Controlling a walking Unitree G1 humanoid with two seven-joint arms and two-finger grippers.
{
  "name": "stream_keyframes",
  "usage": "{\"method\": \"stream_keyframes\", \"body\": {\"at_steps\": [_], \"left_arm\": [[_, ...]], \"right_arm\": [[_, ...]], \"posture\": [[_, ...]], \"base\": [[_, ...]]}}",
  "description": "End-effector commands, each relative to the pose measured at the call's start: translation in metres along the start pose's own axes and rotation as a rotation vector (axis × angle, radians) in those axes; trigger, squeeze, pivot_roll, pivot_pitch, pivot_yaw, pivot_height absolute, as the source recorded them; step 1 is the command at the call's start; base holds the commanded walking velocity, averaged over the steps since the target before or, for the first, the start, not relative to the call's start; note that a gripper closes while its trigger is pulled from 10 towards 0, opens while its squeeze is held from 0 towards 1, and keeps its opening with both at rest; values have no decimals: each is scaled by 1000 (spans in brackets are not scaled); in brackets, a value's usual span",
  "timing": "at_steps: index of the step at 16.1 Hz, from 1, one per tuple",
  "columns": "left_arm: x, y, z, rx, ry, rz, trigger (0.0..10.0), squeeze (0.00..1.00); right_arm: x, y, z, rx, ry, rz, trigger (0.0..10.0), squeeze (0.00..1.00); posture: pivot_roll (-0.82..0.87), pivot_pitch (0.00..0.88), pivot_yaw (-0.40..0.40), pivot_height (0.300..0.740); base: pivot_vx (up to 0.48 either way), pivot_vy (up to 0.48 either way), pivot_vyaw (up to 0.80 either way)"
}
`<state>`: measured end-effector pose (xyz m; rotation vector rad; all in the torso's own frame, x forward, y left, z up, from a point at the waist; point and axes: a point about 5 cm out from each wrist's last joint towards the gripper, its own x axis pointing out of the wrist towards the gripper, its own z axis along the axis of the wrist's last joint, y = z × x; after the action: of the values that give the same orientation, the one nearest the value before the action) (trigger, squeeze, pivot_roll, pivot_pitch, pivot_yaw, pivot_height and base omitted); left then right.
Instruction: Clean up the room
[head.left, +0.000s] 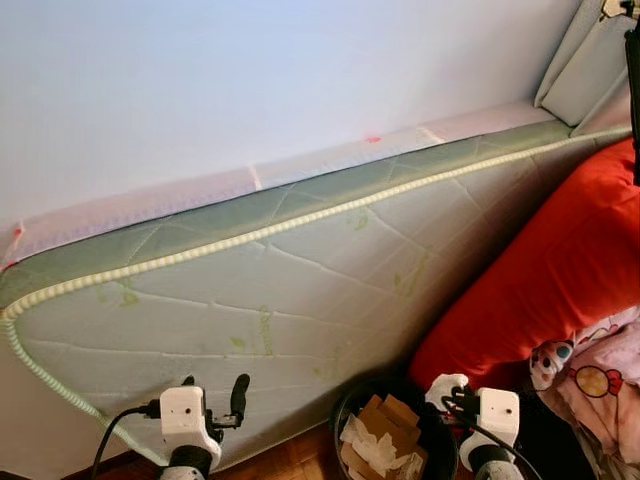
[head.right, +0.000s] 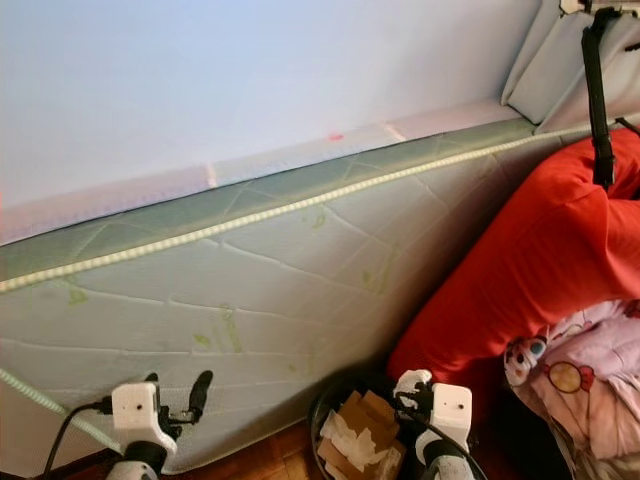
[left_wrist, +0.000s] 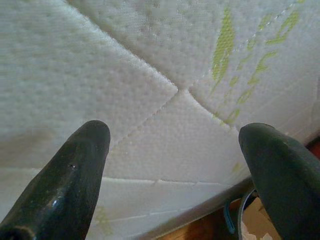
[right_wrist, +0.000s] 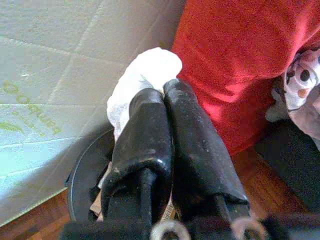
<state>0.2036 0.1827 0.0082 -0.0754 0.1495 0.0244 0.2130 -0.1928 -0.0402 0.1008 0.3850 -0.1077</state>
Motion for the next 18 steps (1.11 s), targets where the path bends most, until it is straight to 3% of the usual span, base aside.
{"method": "stream_keyframes", "body": {"at_steps": [1, 3, 6, 11, 18], "left_arm": [[1, -5, 2, 23, 10, -33, 10000, 0], [7, -4, 6, 31, 18, -36, 10000, 0], [12, 1, 13, 46, 9, -31, 10000, 0], [11, 2, 16, 45, 8, -18, 10000, 0], [11, 2, 18, 49, 10, -15, 10000, 0]], "right_arm": [[0, -1, 1, -1, -4, -8, 10000, 0], [6, 4, 6, -9, 6, -6, 10000, 0], [13, 10, 16, -19, -19, 11, 10000, 0], [13, 17, 21, -21, -48, 29, 10000, 0], [10, 15, 18, -33, -36, 21, 10000, 0]], "posture": [[-30, 48, -72, 729], [-34, 70, -73, 729], [-38, 104, -76, 694], [-34, 122, -83, 684], [-38, 131, -85, 655]], "base": [[0, 0, 0], [0, 0, 0], [0, 0, 0], [0, 0, 0], [0, 0, 0]]}}
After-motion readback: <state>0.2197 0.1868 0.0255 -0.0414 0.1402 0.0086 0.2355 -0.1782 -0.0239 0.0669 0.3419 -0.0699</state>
